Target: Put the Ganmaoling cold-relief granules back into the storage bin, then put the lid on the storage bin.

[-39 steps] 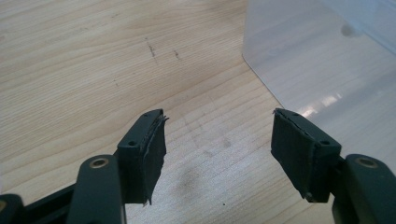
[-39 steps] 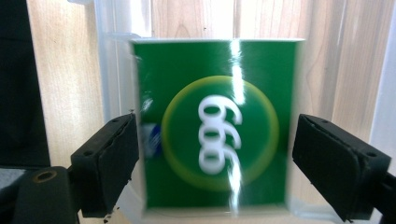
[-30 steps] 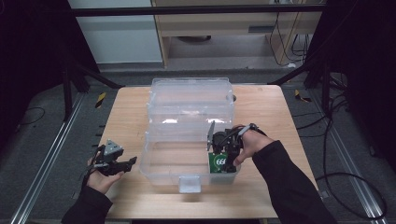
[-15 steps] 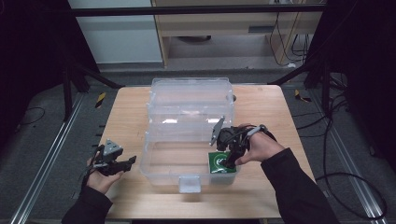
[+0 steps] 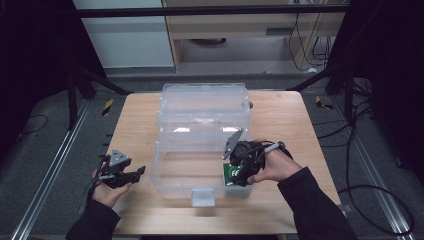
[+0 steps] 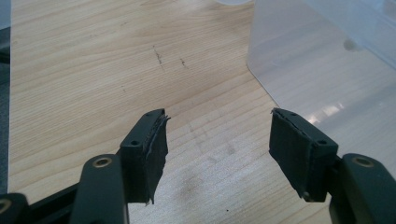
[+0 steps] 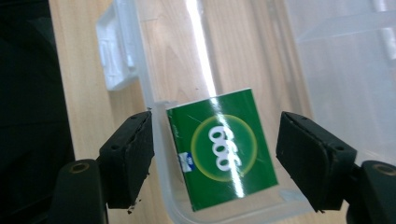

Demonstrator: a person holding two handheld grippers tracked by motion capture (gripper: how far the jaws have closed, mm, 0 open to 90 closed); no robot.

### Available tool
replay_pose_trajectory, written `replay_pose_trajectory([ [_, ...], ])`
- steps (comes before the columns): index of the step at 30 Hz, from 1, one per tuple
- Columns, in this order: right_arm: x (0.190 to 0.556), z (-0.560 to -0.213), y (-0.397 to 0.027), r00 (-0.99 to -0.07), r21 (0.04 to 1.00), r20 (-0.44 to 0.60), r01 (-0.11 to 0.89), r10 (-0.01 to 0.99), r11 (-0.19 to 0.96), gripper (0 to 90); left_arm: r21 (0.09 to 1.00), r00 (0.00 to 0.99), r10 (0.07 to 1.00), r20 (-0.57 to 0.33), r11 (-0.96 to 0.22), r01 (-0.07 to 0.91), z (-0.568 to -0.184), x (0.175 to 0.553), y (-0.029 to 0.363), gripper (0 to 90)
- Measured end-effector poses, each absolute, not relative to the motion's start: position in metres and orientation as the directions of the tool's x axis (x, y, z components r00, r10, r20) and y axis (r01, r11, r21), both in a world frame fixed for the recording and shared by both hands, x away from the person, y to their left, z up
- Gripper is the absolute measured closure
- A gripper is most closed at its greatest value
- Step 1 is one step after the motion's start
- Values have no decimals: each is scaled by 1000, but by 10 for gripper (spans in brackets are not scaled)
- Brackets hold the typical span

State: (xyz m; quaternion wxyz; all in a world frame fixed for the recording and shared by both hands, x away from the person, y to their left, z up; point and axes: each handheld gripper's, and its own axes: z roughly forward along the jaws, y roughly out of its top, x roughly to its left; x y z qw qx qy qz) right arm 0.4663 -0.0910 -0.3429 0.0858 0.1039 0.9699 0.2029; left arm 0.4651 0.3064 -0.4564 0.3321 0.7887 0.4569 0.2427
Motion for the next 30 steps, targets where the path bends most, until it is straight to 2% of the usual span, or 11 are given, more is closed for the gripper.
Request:
replay_pose_trajectory([
  [11,458,-358,-74,-973,437,-115,130,198,890,290,750,466,882,77,-359,555,-456,465,306,361],
  [14,456,-360,-68,-975,442,-105,132,197,887,320,754,466,881,78,-358,551,-456,465,306,360],
  [21,454,-368,-57,-981,402,-94,119,170,908,320,755,465,882,76,-356,551,-456,465,306,360],
  [30,451,-377,-48,-987,392,-68,109,147,913,384,757,465,882,77,-355,548,-455,465,306,361],
])
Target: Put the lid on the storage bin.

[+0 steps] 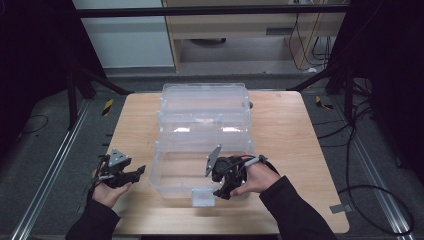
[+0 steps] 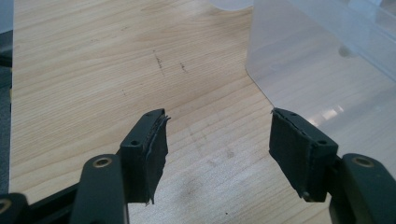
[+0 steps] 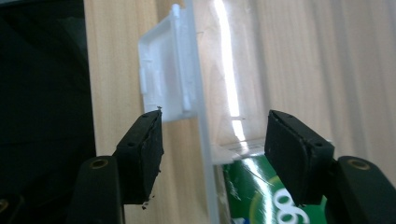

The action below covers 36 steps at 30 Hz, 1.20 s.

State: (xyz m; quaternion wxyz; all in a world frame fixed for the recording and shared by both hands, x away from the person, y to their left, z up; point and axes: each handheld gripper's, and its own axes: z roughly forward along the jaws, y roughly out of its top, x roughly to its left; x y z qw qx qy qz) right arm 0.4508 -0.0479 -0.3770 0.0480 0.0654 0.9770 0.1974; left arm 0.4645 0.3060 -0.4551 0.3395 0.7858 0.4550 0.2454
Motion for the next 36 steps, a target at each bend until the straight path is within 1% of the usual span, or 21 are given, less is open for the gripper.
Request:
replay_pose_trajectory([
  [2,451,-381,-46,-988,395,-41,121,149,911,409,757,466,882,77,-356,548,-455,465,306,361],
  [5,451,-385,-44,-990,386,-27,120,141,915,437,756,463,883,78,-355,550,-455,465,306,360],
  [15,455,-396,-36,-993,351,-5,108,117,930,492,758,463,883,82,-357,547,-453,465,306,360],
  [26,459,-400,-35,-992,353,12,122,126,928,545,788,454,888,71,-329,521,-442,465,308,360],
  [36,458,-403,-36,-991,362,39,136,131,922,602,811,470,880,73,-326,485,-424,465,308,360],
])
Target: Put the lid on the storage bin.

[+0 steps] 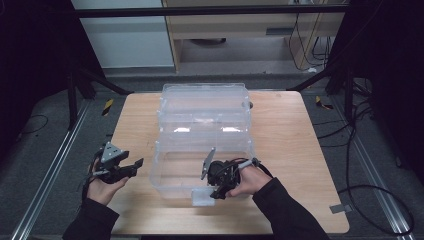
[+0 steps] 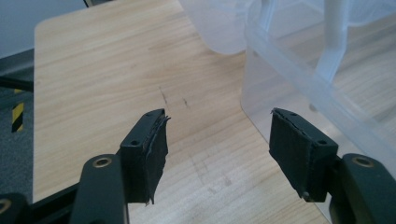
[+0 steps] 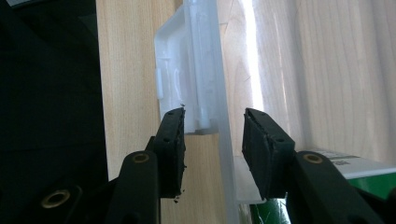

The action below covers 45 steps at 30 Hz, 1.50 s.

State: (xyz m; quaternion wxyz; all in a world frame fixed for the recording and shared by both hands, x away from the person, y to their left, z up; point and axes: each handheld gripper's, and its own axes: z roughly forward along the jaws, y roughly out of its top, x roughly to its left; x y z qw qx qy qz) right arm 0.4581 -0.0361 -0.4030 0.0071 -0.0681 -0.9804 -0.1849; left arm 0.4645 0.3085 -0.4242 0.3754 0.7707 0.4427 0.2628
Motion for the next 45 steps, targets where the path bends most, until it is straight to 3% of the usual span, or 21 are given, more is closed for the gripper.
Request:
replay_pose_trajectory([
  [8,458,-403,-36,-991,359,53,135,125,924,659,835,505,860,74,-330,440,-396,469,310,361],
  [27,457,-403,-37,-991,356,51,133,123,925,664,852,649,751,121,-414,320,-339,492,282,363],
  [45,457,-403,-37,-991,353,51,133,123,926,664,782,740,619,264,-586,212,-311,512,256,401],
])
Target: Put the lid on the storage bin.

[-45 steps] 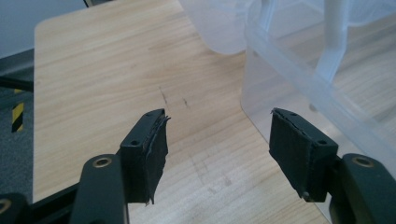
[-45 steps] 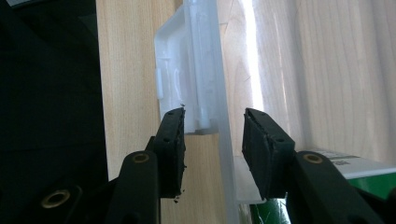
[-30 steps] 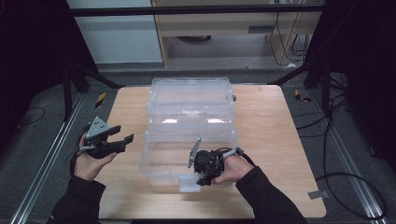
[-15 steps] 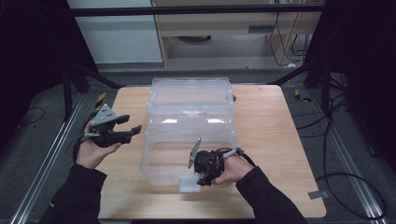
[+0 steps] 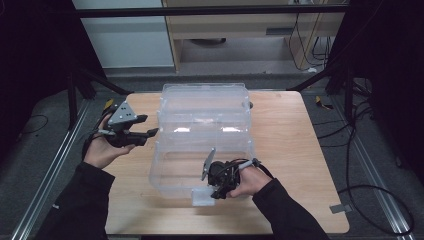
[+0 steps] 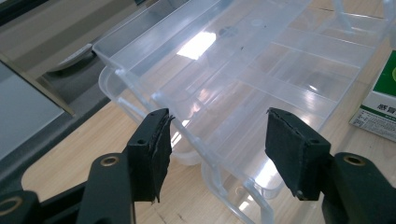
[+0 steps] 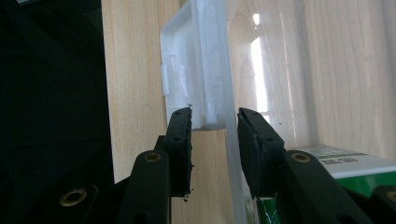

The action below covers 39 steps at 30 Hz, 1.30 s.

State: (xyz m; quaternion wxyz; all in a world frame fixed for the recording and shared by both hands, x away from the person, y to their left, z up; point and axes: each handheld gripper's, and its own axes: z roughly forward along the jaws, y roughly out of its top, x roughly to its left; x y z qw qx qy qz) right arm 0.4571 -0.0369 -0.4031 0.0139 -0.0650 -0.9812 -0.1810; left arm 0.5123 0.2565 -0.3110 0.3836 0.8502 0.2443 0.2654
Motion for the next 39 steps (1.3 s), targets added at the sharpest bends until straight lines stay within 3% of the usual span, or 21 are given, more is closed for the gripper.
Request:
replay_pose_trajectory([
  [11,457,-403,-37,-992,355,47,128,120,926,664,731,763,551,339,-664,155,-300,519,236,422],
  [28,456,-403,-37,-992,355,45,126,118,926,665,590,794,382,473,-807,37,-289,527,200,439],
  [39,455,-403,-37,-992,354,45,126,118,927,665,501,798,308,517,-865,9,-292,536,180,447],
])
